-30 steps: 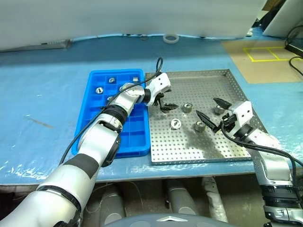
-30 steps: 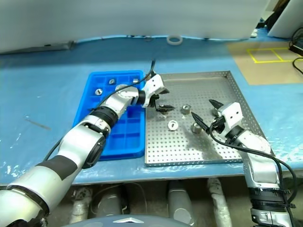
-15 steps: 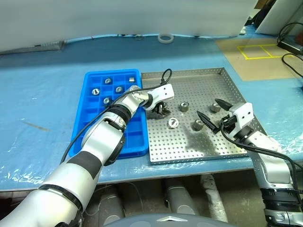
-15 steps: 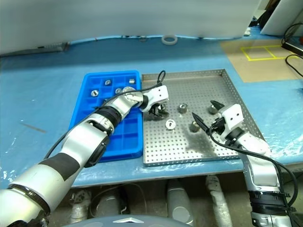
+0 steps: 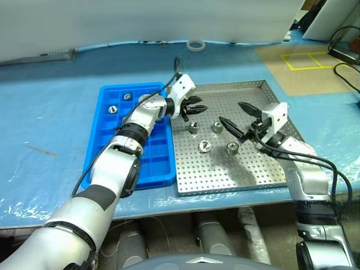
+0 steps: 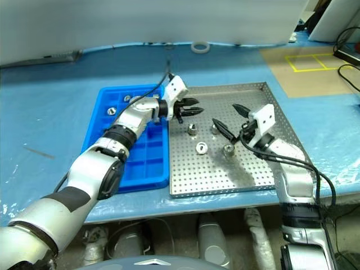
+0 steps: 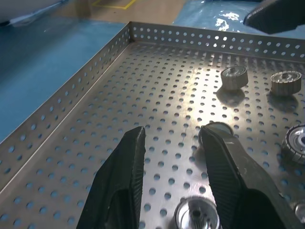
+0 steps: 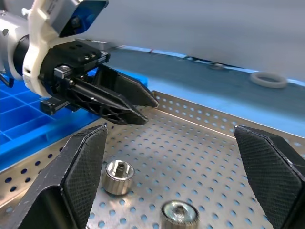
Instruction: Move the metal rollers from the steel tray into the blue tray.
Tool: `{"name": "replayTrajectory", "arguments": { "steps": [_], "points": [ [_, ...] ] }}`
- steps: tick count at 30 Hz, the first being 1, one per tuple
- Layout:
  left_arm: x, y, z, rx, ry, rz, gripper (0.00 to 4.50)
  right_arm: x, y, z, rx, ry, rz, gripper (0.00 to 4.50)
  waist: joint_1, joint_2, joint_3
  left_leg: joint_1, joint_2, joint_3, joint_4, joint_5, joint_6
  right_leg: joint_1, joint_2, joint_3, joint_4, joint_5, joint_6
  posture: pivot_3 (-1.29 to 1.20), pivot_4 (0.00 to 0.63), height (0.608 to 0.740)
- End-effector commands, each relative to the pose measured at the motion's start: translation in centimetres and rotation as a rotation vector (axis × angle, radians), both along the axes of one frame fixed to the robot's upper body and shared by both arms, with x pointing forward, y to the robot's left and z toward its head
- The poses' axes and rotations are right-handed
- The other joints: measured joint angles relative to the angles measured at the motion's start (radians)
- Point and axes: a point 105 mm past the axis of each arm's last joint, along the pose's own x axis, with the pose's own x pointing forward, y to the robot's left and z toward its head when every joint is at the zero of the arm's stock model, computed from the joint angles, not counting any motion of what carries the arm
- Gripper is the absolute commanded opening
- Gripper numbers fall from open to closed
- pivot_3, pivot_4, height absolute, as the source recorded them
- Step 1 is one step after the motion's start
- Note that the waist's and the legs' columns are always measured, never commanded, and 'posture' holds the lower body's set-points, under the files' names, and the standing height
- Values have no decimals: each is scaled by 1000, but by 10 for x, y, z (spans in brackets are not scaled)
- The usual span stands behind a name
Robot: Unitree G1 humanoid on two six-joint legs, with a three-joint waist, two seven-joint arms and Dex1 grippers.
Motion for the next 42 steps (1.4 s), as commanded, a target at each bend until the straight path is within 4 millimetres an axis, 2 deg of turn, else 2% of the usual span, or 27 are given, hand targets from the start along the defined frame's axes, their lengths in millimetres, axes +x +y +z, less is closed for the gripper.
{"name": "replayTrajectory", "arguments": {
  "steps": [1, 2, 8, 12, 19, 28, 31, 34, 37, 39, 42],
  "points": [
    [0, -4, 19, 5, -67, -17, 2313, 6, 5, 3, -22, -14, 42, 4500, 22, 0, 0, 0, 0, 0, 0, 0, 0, 0, 0, 0, 0, 0, 0, -356, 150, 740],
    [-1, -6, 21, 17, -76, -31, 2485, 7, 6, 2, -27, -16, 45, 4500, 34, 0, 0, -1, 0, 0, 0, 0, 0, 0, 0, 0, 0, 0, 0, -356, 150, 740],
    [1, -27, 28, 144, -154, -76, 4476, 1, -3, -2, -11, -18, -1, 4500, 99, 0, 0, -1, -2, 2, 0, 0, 0, 0, -4, 2, 0, 0, -1, -432, 150, 740],
    [-7, -41, 24, 266, -145, -177, 4492, -10, -15, -8, -14, -13, -62, 4500, 99, 0, 0, 0, -4, 3, 0, -1, 1, 1, -6, 3, -1, 0, -1, -483, 150, 740],
    [-15, -52, 2, 444, -140, -250, 4492, -23, -28, -10, -17, -16, -148, 4500, 62, 0, 0, 2, -6, 3, 0, -2, -2, 1, -6, 3, -1, 0, 0, -579, 150, 740],
    [-11, -37, -36, 700, -168, -212, 4492, -33, -30, -12, 3, -12, -184, 4500, 11, 0, 0, -1, -6, 3, 0, -3, -1, 0, -6, 2, -3, 0, 1, -625, 150, 740],
    [-10, -43, -36, 687, -173, -189, 3900, -32, -31, -10, 3, -16, -190, 4500, 6, 0, 0, -1, -7, 2, 0, -3, -1, 0, -7, 1, -3, 0, 1, -626, 150, 740],
    [-11, -43, -37, 683, -162, -195, 2861, -31, -31, -10, 0, -19, -194, 4500, -1, 0, 0, -2, -10, 2, 0, -4, 0, 0, -11, 1, -3, 0, 1, -624, 150, 740],
    [-12, -50, -27, 574, -121, -181, 1904, -30, -30, -11, 1, -19, -194, 4500, -15, 0, 0, -4, -15, 2, 1, -5, 3, 0, -15, 1, -5, 0, 1, -624, 150, 740],
    [-11, -52, -18, 499, -106, -170, 1859, -29, -28, -13, 2, -13, -182, 4500, -18, 0, 0, -6, -16, 2, 2, -5, 7, 0, -16, 1, -7, 0, 1, -589, 150, 740],
    [3, -46, 7, 356, -159, -61, 1859, -26, -22, -9, 28, -15, -148, 4500, -18, 0, 0, -7, -16, 1, 2, -5, 9, -1, -16, 1, -7, 0, 1, -558, 150, 740]
  ]
}}
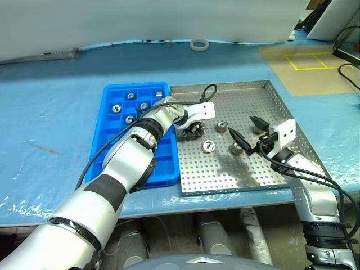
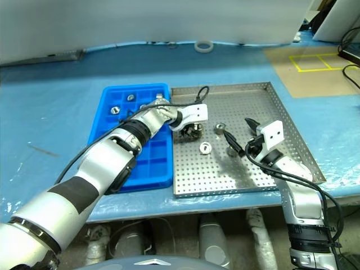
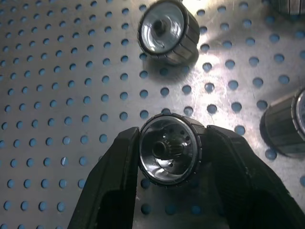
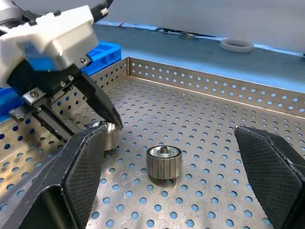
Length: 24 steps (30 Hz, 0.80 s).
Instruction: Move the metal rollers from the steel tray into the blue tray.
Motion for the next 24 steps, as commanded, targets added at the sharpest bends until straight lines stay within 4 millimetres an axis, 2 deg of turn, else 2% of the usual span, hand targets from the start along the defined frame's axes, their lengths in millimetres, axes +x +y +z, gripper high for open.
{"name": "replayTrajectory", "arguments": {
  "steps": [1, 3, 5, 6, 9, 11, 14, 15, 19, 24],
  "points": [
    [17, 1, 46, -208, -105, 79, 1859, 3, 8, 19, 35, -64, 57, 4500, 0, 0, 0, 0, 0, 0, 0, 0, 0, 0, 0, 0, 0, 0, 0, -538, 150, 740],
    [19, 7, 68, -401, -86, 91, 1859, 8, 21, 28, 83, -65, 143, 4500, 0, 0, 0, 0, 0, 0, 0, 0, 0, 0, 0, 0, 0, 0, 0, -477, 150, 740],
    [17, 14, 78, -530, -66, 72, 1859, 12, 30, 33, 104, -62, 205, 4500, 5, 0, 0, 0, 0, 0, 0, 0, 0, -1, 0, 0, 2, 0, 0, -439, 150, 740],
    [16, 18, 79, -569, -63, 71, 1859, 14, 33, 35, 106, -60, 226, 4500, 8, 0, 0, 0, 1, -1, 0, 0, 0, -1, 0, -1, 2, 0, 0, -418, 150, 740],
    [13, 48, 85, -805, -152, 150, 1859, 22, 54, 38, 113, -7, 376, 4500, 17, 1, 0, 1, 1, -1, 0, 0, 1, 0, 0, -1, 3, 0, 0, -320, 150, 740],
    [4, 64, 83, -902, -157, 192, 1859, 24, 65, 38, 101, 24, 451, 4500, 36, 0, 0, 1, 2, 0, 0, 0, 1, 0, 1, -1, 4, 0, -1, -274, 150, 740],
    [-14, 97, 75, -938, -250, 301, 1859, 28, 86, 38, 54, 56, 586, 4500, 66, 0, 0, 0, 5, -1, 0, 1, 1, -2, 2, -2, 6, 0, -1, -176, 150, 740],
    [-18, 103, 74, -939, -266, 329, 1859, 29, 89, 38, 43, 60, 608, 4500, 83, 0, 1, 0, 6, -1, 0, 1, 0, -2, 2, -3, 6, 0, -1, -158, 150, 740],
    [-33, 149, 69, -971, -361, 566, 1859, 37, 109, 38, 13, 68, 710, 4500, 138, 0, 0, 1, 9, 0, 0, 3, -3, -1, 2, -4, 7, 0, -1, -59, 150, 740],
    [-47, 183, 52, -928, -401, 789, 1859, 42, 125, 33, -3, 84, 784, 4500, 182, 0, 1, 4, 10, 0, -1, 4, -6, 1, 3, -4, 7, 0, -1, 26, 150, 740]
  ]
}}
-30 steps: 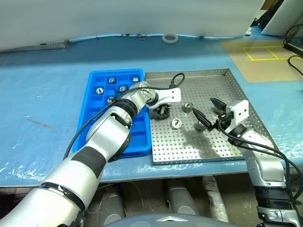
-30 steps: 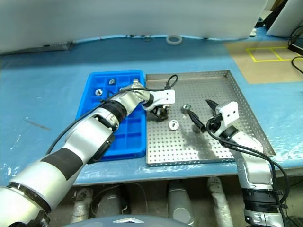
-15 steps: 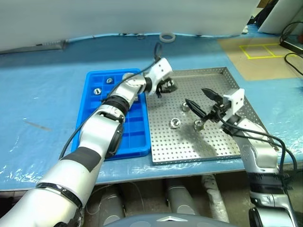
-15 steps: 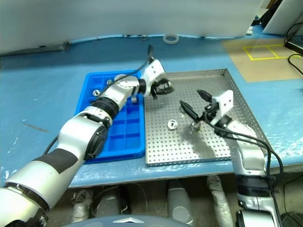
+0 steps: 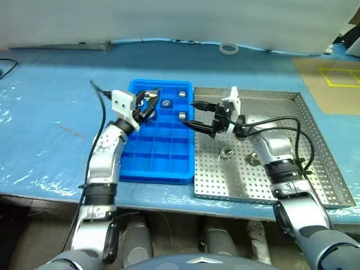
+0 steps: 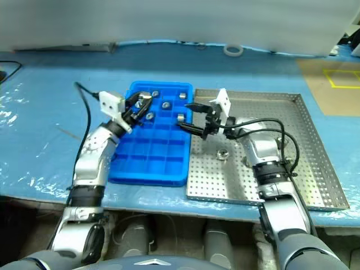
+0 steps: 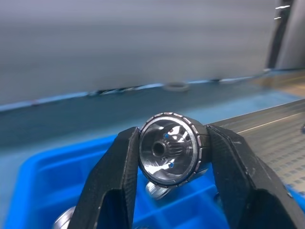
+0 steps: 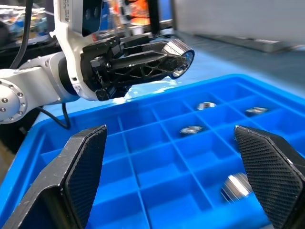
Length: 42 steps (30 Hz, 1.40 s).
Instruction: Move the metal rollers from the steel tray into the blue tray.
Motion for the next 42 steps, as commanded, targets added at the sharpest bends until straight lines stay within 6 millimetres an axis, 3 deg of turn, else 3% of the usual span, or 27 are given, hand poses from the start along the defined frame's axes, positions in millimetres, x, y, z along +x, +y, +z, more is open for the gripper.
{"name": "replayTrajectory", "arguments": {
  "steps": [1, 13, 20, 23, 28, 36, 42],
  "points": [
    [-10, 16, 8, -6, -13, 112, 1859, 2, 6, 6, 4, -38, 44, 4500, 11, 0, 0, 0, 0, 0, 0, -1, -1, 0, 0, 0, 0, 0, 0, 40, 150, 740],
    [-28, 38, -31, 40, 151, 250, 1859, 3, 8, 0, 1, -37, 57, 4500, 22, 0, 0, 1, 2, 0, -2, 1, -6, -1, 2, 0, 1, 0, 0, 51, 150, 740],
    [-29, 31, -47, 55, 231, 221, 1859, 4, 2, -1, -2, -43, 31, 4500, 22, 0, 0, 2, 2, -1, -2, 1, -8, -1, 2, 0, 3, 0, 0, 28, 150, 740],
    [-25, 24, -50, 49, 253, 176, 2771, 4, -1, -2, -1, -48, 13, 4500, 22, 0, 0, 2, 2, -1, -2, 1, -8, 0, 2, 1, 3, 0, 0, 6, 150, 740],
    [-17, 15, -44, 58, 237, 118, 4411, 4, -8, -2, 0, -54, -28, 4500, 20, 0, 0, 3, 2, 0, -2, 2, -8, 0, 2, 1, 3, 0, 0, -34, 150, 740],
    [-4, -14, -16, 65, 138, -157, 4411, 2, -42, 8, 12, -75, -161, 4500, 18, 0, 0, 3, 2, 0, -2, 2, -9, -1, 3, 2, 4, 0, 0, -173, 150, 740],
    [-8, -62, 2, 124, 120, -550, 4411, -8, -86, 9, -32, -88, -318, 4500, 11, 0, 0, 4, 0, 1, -2, 2, -9, 0, 3, 4, 4, 0, 0, -291, 150, 740]
  ]
}}
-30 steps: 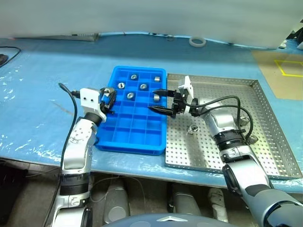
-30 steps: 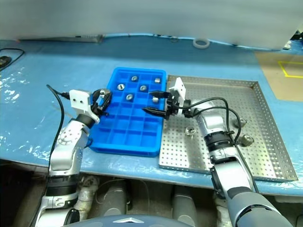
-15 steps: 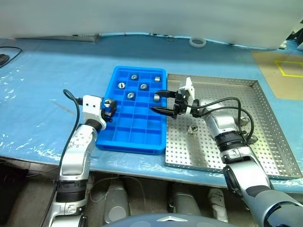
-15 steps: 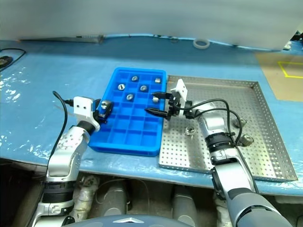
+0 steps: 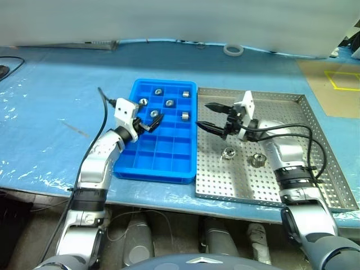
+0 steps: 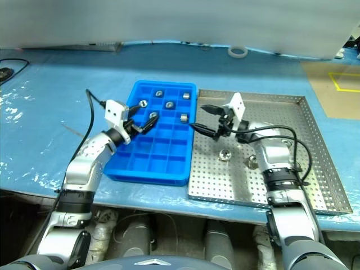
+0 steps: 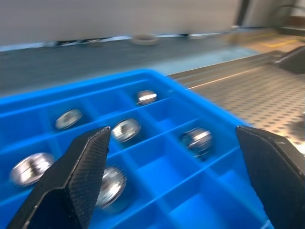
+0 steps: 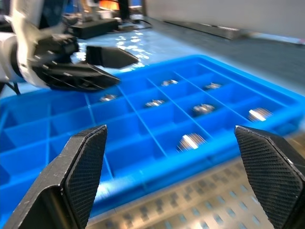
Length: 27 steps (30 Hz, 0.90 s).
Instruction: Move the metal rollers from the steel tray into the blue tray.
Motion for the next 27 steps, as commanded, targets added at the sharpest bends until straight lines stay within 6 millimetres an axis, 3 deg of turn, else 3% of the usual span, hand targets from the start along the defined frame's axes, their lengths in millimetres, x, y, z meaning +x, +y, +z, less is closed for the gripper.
{"name": "replayTrajectory", "arguments": {
  "steps": [1, 6, 15, 27],
  "points": [
    [-7, -34, 19, 13, -39, -255, 4411, -9, -25, 16, 0, -51, -80, 4500, -5, 0, 0, 0, 0, 0, 0, 0, 0, 0, 0, 0, 0, 0, 0, -317, 150, 740],
    [0, -75, 17, 137, -13, -479, 4411, -32, -54, 3, -69, -15, -186, 4500, -39, 0, 0, 2, -4, 0, 0, 0, 2, 1, -1, 1, 0, 0, 0, -419, 150, 740],
    [-7, -130, -10, 431, 18, -769, 4411, -55, -70, -3, -80, -4, -310, 4500, -118, 1, -1, 2, -7, 1, 0, -2, 5, 1, -2, 4, -4, 1, 3, -548, 150, 740],
    [-12, -144, -65, 802, -14, -805, 4411, -64, -74, 4, -52, -42, -384, 4500, -158, 2, -2, 0, -9, 0, 2, -4, 8, 3, -4, 3, -7, 1, 3, -619, 150, 740]
  ]
}}
